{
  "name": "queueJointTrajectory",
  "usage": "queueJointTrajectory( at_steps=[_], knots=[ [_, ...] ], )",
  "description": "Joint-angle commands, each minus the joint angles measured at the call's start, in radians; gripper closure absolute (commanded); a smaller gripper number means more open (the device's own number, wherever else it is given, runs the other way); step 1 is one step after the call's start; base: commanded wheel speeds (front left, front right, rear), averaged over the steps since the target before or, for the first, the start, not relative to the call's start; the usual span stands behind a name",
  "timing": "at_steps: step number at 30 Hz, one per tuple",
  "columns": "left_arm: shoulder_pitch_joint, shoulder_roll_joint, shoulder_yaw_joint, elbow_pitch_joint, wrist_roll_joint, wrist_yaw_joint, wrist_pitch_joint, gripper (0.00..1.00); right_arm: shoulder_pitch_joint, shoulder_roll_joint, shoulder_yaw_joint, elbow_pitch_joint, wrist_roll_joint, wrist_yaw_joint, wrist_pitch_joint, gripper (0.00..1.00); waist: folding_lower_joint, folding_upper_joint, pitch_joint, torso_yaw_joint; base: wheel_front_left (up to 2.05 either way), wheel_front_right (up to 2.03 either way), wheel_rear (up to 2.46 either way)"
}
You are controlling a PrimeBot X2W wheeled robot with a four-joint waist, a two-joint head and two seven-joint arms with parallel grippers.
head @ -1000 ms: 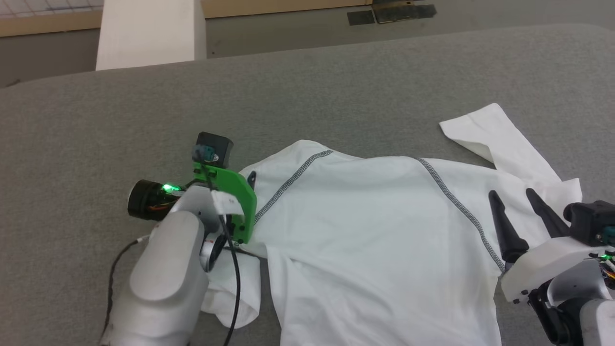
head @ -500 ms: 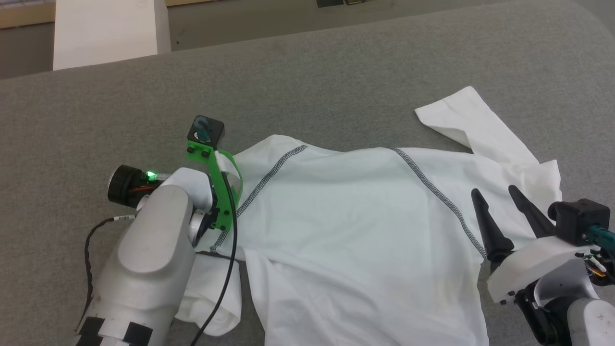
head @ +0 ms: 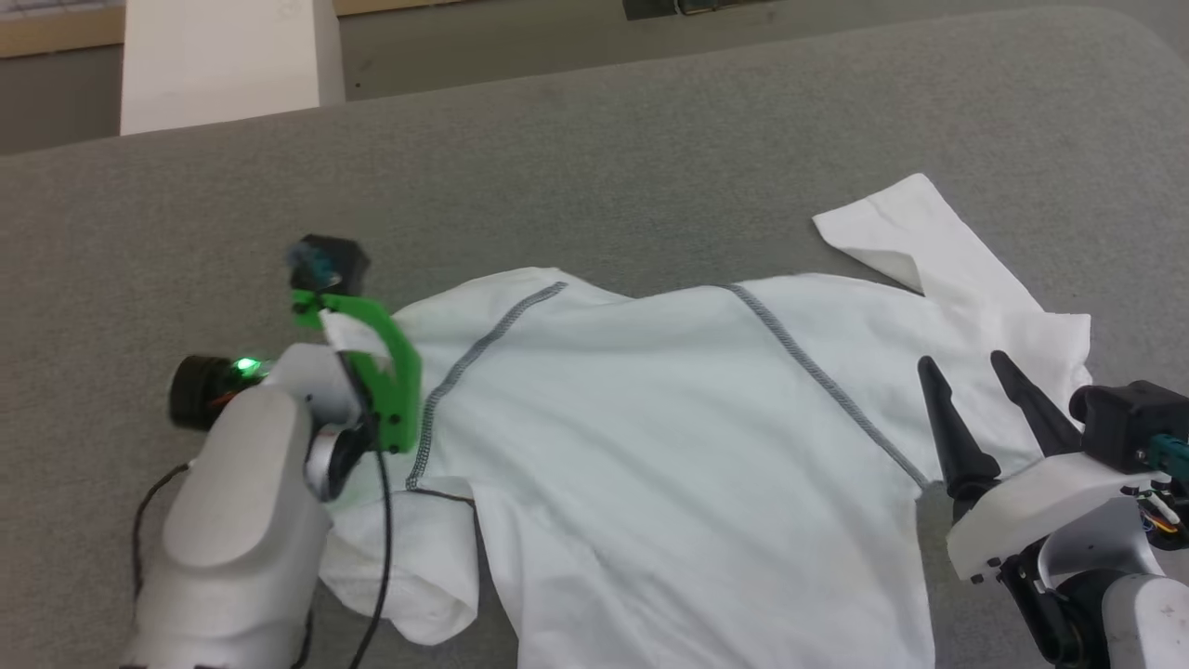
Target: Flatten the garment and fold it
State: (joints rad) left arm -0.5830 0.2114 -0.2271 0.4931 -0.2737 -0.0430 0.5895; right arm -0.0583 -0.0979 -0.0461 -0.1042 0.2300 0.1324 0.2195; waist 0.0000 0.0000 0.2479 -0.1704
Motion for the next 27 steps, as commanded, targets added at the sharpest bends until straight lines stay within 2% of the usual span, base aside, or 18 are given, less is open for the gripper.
queueJointTrajectory(
  at_steps=[1, 7, 12, 18, 27],
  knots=[
    [0.032, 0.028, 0.021, -0.017, -0.007, 0.016, -0.015, 1.00, -0.009, 0.001, -0.003, -0.006, -0.001, -0.002, -0.005, 0.00, 0.0000, 0.0000, -0.017, 0.021, 0.00, 0.00, 0.00],
    [0.130, 0.076, 0.066, -0.108, -0.036, 0.035, -0.016, 1.00, -0.024, -0.018, -0.014, -0.004, -0.011, -0.002, 0.011, 0.00, 0.0000, 0.0000, -0.030, 0.072, 0.00, 0.00, 0.00],
    [0.164, 0.075, 0.067, -0.173, -0.056, 0.032, -0.011, 1.00, -0.128, -0.077, 0.017, 0.075, -0.033, -0.002, 0.038, 0.00, 0.0000, 0.0000, -0.009, 0.106, 0.00, 0.00, 0.00],
    [0.146, 0.058, 0.053, -0.213, -0.066, 0.029, -0.008, 1.00, -0.328, -0.183, 0.143, 0.265, -0.033, -0.002, 0.104, 0.00, 0.0000, 0.0000, 0.038, 0.149, 0.00, 0.00, 0.00],
    [0.092, 0.025, 0.018, -0.235, -0.075, 0.011, -0.022, 1.00, -0.565, -0.277, 0.361, 0.517, 0.088, -0.002, 0.248, 0.00, 0.0000, 0.0000, 0.112, 0.214, 0.00, 0.00, 0.00]
  ],
)
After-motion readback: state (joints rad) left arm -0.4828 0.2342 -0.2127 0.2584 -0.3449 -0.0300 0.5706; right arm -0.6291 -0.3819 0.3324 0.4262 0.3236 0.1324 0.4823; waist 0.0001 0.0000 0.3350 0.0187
